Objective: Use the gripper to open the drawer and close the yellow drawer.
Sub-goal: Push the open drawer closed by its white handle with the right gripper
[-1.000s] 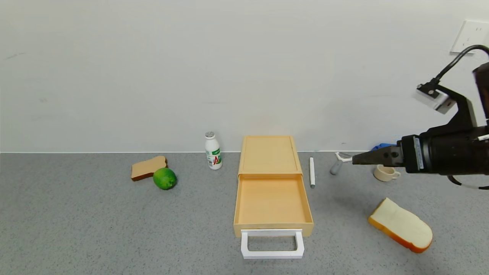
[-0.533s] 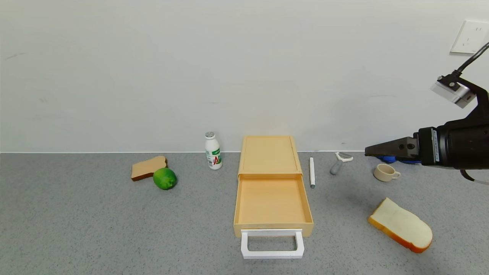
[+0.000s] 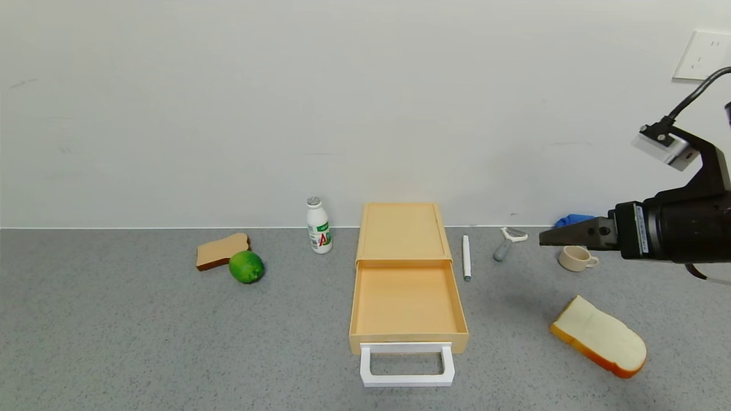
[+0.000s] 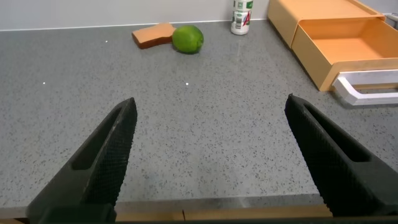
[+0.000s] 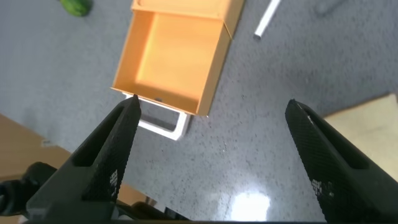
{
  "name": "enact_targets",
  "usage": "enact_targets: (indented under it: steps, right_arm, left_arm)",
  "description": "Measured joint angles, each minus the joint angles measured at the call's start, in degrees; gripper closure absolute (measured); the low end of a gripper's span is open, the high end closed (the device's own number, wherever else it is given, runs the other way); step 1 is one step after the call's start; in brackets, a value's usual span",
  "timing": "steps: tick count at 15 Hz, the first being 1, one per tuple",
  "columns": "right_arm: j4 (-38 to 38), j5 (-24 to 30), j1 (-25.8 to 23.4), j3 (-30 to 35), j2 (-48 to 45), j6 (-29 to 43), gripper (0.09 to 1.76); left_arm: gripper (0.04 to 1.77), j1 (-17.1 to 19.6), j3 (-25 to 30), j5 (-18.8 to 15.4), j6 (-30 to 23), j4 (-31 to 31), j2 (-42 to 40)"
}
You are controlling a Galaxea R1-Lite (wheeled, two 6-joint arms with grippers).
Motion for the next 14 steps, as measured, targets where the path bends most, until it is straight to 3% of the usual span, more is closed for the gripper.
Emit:
enact_targets:
  steps: [8, 14]
  right_arm:
    - [2.6, -20.8, 20.1, -3.4, 9.9, 11.0, 0.14]
    - [2.7, -28.8, 32.4, -9.2, 22.7, 16.7, 0.14]
  left_arm:
    - [0.09, 0.0, 0.0, 0.0, 0.0, 0.0, 0.0]
    - [0.09, 0.0, 0.0, 0.0, 0.0, 0.0, 0.0]
